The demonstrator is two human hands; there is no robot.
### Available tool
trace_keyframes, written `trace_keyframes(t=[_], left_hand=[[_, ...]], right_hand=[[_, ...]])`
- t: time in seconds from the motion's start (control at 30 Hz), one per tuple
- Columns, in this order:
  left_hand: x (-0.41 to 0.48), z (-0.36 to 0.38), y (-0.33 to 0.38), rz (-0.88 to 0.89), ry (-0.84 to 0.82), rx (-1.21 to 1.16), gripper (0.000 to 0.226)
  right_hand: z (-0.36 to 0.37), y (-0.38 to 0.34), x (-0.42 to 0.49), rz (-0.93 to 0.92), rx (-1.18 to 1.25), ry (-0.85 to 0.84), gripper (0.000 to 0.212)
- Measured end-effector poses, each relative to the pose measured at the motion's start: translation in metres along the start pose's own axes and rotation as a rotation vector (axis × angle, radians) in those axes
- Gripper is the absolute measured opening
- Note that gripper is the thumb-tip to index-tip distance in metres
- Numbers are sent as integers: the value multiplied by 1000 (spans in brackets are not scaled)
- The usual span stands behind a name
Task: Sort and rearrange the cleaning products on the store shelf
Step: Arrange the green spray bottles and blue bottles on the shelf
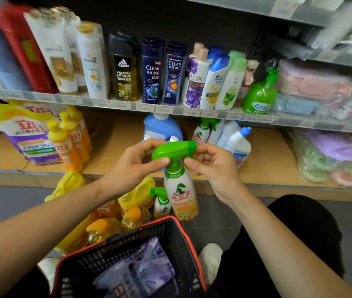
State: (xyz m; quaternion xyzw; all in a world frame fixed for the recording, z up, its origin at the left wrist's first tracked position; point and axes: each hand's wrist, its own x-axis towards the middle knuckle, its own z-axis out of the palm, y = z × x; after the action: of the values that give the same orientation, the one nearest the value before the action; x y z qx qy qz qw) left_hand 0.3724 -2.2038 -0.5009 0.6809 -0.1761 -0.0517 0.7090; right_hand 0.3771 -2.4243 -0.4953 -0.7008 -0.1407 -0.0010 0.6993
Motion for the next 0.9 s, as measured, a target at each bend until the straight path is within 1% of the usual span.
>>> trace_keyframes(t=[0.13, 0.2, 0.3, 0.4, 0.5, 0.67, 0.73, 0.8, 0.9], left_hand=[[-16, 2, -8, -53, 49, -146, 34], [-21, 3, -10, -76, 55, -168, 32], [-23, 1, -8, -87, 65, -103, 30], [-23, -4, -6, -88, 70, -14, 36], [-23, -9, -2, -79, 54, 72, 41], [-22, -21, 1, -89, 10, 144, 36], [-22, -22, 0, -89, 15, 142, 36], [-22, -21, 0, -81, 18, 132, 35], [-23, -19, 1, -68, 30, 107, 38]], right_hand=[[7, 3, -10, -19, -84, -68, 20], [9, 3, -11, -33, -134, -79, 23], [11, 3, -10, -75, -209, -76, 20], [14, 5, -10, -127, -274, -90, 38], [18, 11, -11, -185, -380, -54, 42], [24, 15, -11, -380, -563, 31, 36], [23, 16, -10, -418, -595, 48, 34], [22, 18, -10, -330, -504, 58, 26], [24, 18, -10, -122, -242, 31, 23]])
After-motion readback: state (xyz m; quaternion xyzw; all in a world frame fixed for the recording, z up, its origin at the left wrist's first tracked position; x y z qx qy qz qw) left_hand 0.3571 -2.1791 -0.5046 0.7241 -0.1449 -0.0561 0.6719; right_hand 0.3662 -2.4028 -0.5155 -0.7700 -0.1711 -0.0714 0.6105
